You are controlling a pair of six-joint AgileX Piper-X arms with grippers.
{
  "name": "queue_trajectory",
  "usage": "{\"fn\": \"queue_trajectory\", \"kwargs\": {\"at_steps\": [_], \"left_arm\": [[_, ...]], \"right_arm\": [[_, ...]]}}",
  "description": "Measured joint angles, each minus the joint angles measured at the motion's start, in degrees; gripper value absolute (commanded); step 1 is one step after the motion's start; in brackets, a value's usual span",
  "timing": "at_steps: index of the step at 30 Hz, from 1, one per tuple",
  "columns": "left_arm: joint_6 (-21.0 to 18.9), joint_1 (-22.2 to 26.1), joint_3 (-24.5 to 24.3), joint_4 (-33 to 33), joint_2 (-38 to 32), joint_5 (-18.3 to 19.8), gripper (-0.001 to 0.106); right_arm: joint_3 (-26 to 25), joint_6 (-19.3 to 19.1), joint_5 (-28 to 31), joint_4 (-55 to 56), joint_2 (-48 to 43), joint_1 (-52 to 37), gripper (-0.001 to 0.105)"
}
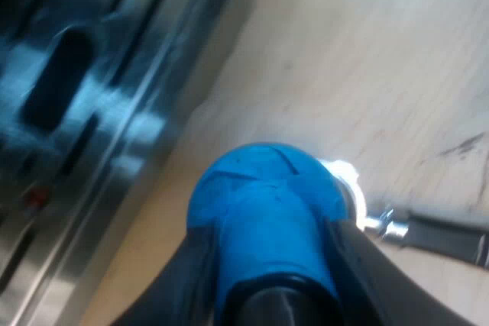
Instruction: Grind coffee beans and then tamp
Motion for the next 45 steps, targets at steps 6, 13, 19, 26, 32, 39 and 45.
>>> {"fn": "queue_trajectory", "kwargs": {"at_steps": [6, 13, 19, 26, 32, 39, 45], "left_arm": [[0.7, 5.5, 0.0, 6.1, -5.5, -0.5, 0.0], [0.5, 6.9, 3.2, 8.6, -10.6, -0.5, 0.0], [-3.8, 6.9, 8.2, 9.2, -13.5, -4.2, 0.0], [-6.9, 11.8, 13.6, 8.2, -13.6, -5.2, 0.0], [-7.0, 17.8, 17.3, 7.0, -13.6, -5.5, 0.0], [-6.0, 22.6, 24.0, 0.8, -13.6, -5.7, 0.0], [-6.0, 22.6, 27.2, -4.7, -13.5, -5.7, 0.0]], "right_arm": [[-1.8, 0.4, 0.0, 0.0, 0.0, 0.0, 0.088], [-4.7, 0.4, 0.0, -0.3, 2.0, 0.0, 0.088], [-6.0, 0.4, -0.7, -4.4, 7.5, 0.0, 0.088], [-6.0, 0.4, -4.8, -9.9, 13.3, 0.0, 0.088], [-6.2, -1.7, -8.9, -16.2, 20.2, 0.0, 0.088], [-6.3, -2.0, -12.6, -23.7, 29.1, 0.0, 0.088], [-6.3, -2.0, -14.7, -32.7, 38.2, 0.0, 0.088]]}}
